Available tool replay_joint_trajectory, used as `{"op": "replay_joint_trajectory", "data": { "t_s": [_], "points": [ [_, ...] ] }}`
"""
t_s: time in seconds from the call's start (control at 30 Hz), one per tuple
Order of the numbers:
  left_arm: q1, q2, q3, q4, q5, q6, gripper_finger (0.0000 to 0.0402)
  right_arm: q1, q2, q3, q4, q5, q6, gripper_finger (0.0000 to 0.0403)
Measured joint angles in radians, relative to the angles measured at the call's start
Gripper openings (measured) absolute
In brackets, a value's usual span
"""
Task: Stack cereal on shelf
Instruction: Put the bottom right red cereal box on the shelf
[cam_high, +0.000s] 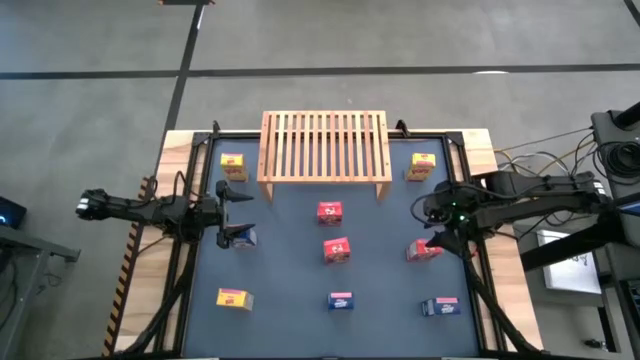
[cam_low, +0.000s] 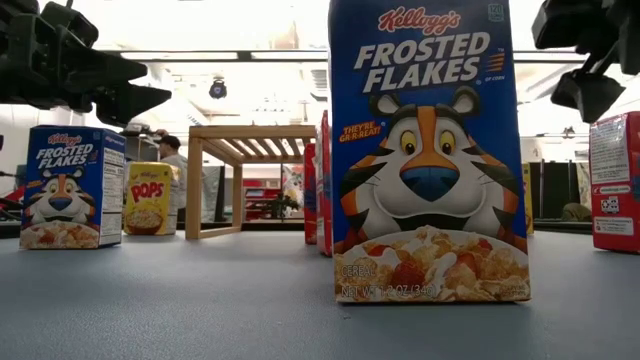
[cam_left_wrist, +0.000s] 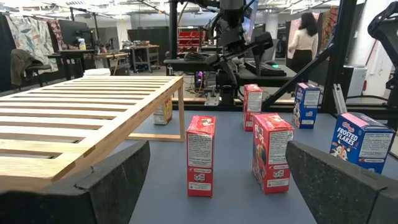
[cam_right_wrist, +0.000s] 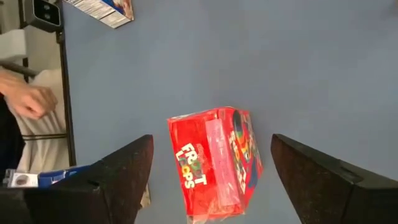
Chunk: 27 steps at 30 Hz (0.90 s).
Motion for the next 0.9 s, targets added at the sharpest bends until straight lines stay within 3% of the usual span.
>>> {"op": "replay_joint_trajectory", "data": {
  "t_s": [0.5,0.73,0.9],
  "points": [
    [0.000,0.000,0.000,0.000,0.000,0.000,0.0359,0.145,0.028,0.034,-0.043,0.147,0.035,0.0290],
    [0.000,0.000,0.000,0.000,0.000,0.000,0.0359,0.240,0.027,0.189,-0.144,0.313,0.103,0.0290],
    [0.000,0.000,0.000,0.000,0.000,0.000,0.0359,0.311,0.027,0.211,-0.146,0.405,0.156,0.0290]
  ]
}}
